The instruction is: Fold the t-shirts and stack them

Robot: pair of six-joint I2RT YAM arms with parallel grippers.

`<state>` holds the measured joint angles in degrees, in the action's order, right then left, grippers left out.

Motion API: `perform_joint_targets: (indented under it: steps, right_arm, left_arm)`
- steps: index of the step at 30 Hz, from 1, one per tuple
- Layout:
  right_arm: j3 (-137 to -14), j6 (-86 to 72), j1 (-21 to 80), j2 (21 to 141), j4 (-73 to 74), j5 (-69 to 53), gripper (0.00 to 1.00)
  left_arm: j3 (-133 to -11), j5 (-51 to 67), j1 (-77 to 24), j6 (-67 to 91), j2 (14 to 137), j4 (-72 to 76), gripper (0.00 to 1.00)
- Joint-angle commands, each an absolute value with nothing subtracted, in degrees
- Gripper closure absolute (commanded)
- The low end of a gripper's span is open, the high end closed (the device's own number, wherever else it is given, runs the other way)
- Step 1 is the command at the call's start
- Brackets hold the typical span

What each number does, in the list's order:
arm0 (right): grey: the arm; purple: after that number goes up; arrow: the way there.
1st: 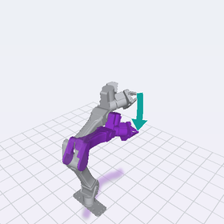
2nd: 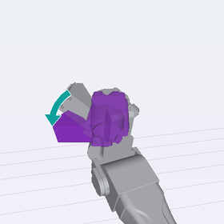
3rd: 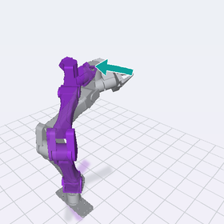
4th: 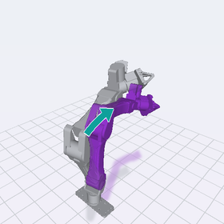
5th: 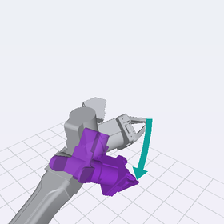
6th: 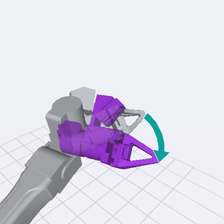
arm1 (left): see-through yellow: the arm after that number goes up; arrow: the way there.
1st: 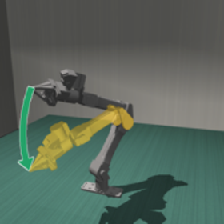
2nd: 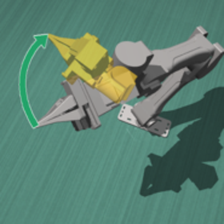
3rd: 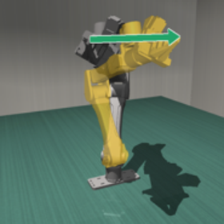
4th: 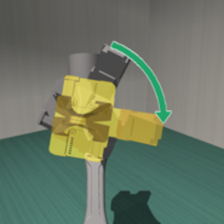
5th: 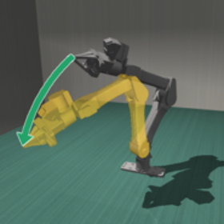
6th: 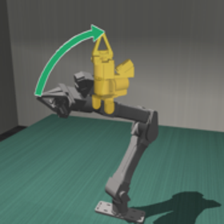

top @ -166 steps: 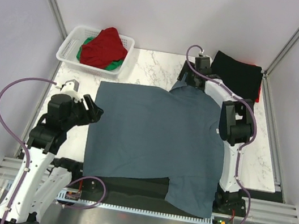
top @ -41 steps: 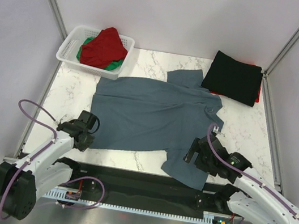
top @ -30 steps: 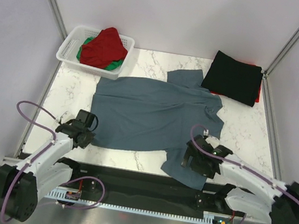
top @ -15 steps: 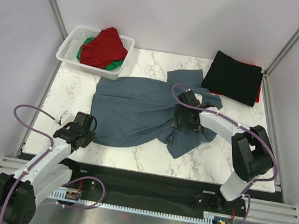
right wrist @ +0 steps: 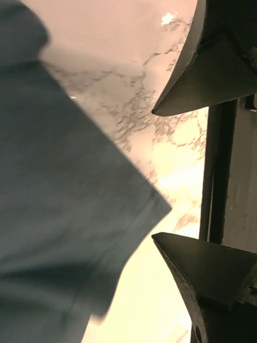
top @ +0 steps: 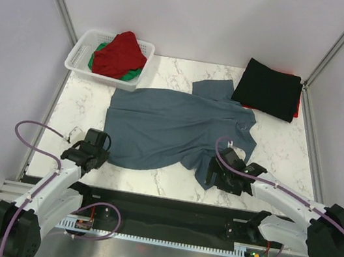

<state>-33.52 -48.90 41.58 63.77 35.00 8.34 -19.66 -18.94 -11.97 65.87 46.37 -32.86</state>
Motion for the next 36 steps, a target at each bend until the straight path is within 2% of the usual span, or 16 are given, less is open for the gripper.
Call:
perform_joint_targets:
  steps: [1, 10, 13, 14, 16, 18, 19, 22, 25, 28, 32, 36]
  right_arm:
    - [-31.6, -52.1, 42.5, 65.0, 31.4, 4.9, 0.04]
    - [-30.9, -50.6, 43.9, 71.0, 25.1, 2.9, 0.12]
    - [-30.1, -51.6, 45.4, 70.8, 24.4, 2.9, 0.23]
    - [-29.7, -51.7, 46.1, 70.6, 24.2, 3.1, 0.31]
    - [-29.0, -51.7, 46.5, 70.0, 23.9, 3.6, 0.38]
    - [-28.7, -51.2, 46.8, 70.3, 24.0, 3.8, 0.53]
    - [-28.6, -51.1, 46.8, 70.4, 24.3, 4.2, 0.64]
    - [-28.4, -50.9, 47.0, 70.9, 24.8, 5.0, 0.85]
    - [-28.2, -51.1, 47.0, 70.6, 24.9, 5.8, 1.00]
    - [-28.3, -51.1, 47.0, 69.6, 25.2, 6.3, 1.00]
    - [-29.1, -52.1, 47.0, 62.7, 29.3, 7.8, 1.00]
    - [-34.5, -52.7, 47.1, 53.3, 39.9, 10.5, 1.00]
  left_arm:
    - [-18.9, -19.9, -11.8, 64.2, 44.9, -31.6, 0.98]
    - [-19.0, -19.9, -11.8, 64.2, 45.4, -31.6, 0.98]
    - [-19.1, -19.9, -11.8, 64.2, 45.4, -31.6, 0.98]
    - [-19.2, -19.9, -11.8, 64.2, 45.4, -31.6, 0.98]
    - [-19.1, -20.0, -11.7, 64.1, 45.4, -31.6, 0.98]
    - [-19.2, -20.0, -11.8, 64.2, 45.4, -31.6, 0.98]
    - [-19.1, -19.9, -11.8, 64.2, 45.4, -31.6, 0.98]
    - [-19.1, -19.9, -11.8, 64.2, 45.2, -31.6, 0.98]
    - [-19.1, -19.9, -11.8, 64.1, 45.3, -31.6, 0.98]
    - [-19.1, -19.9, -11.7, 64.0, 45.1, -31.6, 0.98]
    - [-19.3, -19.3, -11.7, 62.7, 42.7, -32.3, 0.98]
    - [-23.4, -16.9, -12.6, 57.7, 36.6, -36.2, 0.98]
